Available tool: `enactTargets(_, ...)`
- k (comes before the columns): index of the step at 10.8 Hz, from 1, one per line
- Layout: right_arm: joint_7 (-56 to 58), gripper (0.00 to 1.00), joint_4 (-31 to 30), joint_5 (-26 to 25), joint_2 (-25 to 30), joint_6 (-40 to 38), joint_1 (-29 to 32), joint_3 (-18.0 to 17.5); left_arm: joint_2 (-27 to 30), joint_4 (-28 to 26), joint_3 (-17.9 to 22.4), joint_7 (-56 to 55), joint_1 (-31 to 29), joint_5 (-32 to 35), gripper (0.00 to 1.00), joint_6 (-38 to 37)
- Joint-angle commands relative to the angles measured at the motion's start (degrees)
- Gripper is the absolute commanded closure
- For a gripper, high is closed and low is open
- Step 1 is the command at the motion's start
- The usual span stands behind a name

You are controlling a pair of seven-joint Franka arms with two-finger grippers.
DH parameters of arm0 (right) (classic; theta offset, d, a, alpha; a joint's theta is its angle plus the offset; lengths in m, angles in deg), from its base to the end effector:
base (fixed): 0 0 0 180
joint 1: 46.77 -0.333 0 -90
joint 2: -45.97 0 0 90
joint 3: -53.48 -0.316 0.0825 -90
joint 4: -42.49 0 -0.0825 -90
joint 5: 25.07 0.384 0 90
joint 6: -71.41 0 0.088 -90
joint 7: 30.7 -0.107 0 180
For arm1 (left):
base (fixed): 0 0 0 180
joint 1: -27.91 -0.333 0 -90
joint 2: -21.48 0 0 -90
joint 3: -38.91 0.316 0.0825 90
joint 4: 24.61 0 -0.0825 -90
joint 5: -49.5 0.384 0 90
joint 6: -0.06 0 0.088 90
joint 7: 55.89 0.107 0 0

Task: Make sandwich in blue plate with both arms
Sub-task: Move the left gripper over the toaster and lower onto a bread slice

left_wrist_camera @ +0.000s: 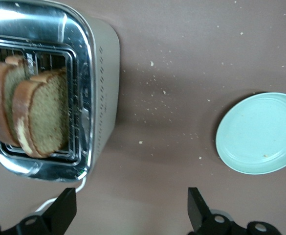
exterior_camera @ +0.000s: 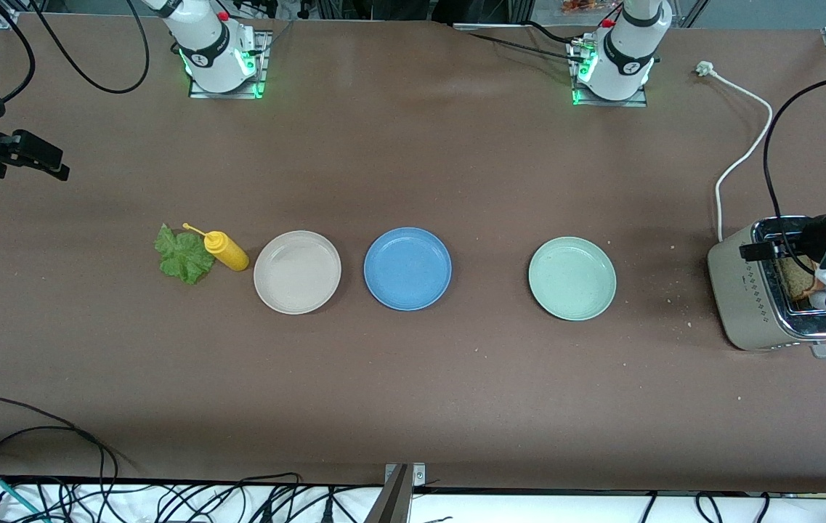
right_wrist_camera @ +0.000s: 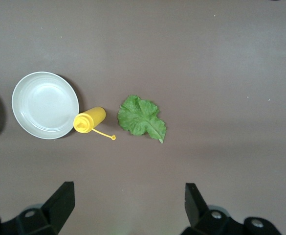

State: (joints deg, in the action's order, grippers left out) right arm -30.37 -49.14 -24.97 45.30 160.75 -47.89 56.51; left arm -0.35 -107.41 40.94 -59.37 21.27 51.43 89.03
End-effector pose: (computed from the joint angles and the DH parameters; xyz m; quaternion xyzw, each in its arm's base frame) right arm 0.5552 -0.0182 0.6036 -0.9996 0.0138 0.0258 0.0011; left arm 0.6349 0.0973 0.4520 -0.9851 -0.1025 0.1370 0.0172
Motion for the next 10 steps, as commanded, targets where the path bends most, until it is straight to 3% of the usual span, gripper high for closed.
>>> enactTargets(1,-0.24,0.00,0.84,-0.28,0.15,-1.10,0.15,-0.22,-2.16,2.38,0.07,3.74,-1.45,-0.97,0.00,0.50)
enactTargets(10,-0.24,0.00,0.84,-0.28,0.15,-1.10,0.15,-0.22,-5.76,2.38,0.16,12.79,-7.07,0.79,0.00,3.14)
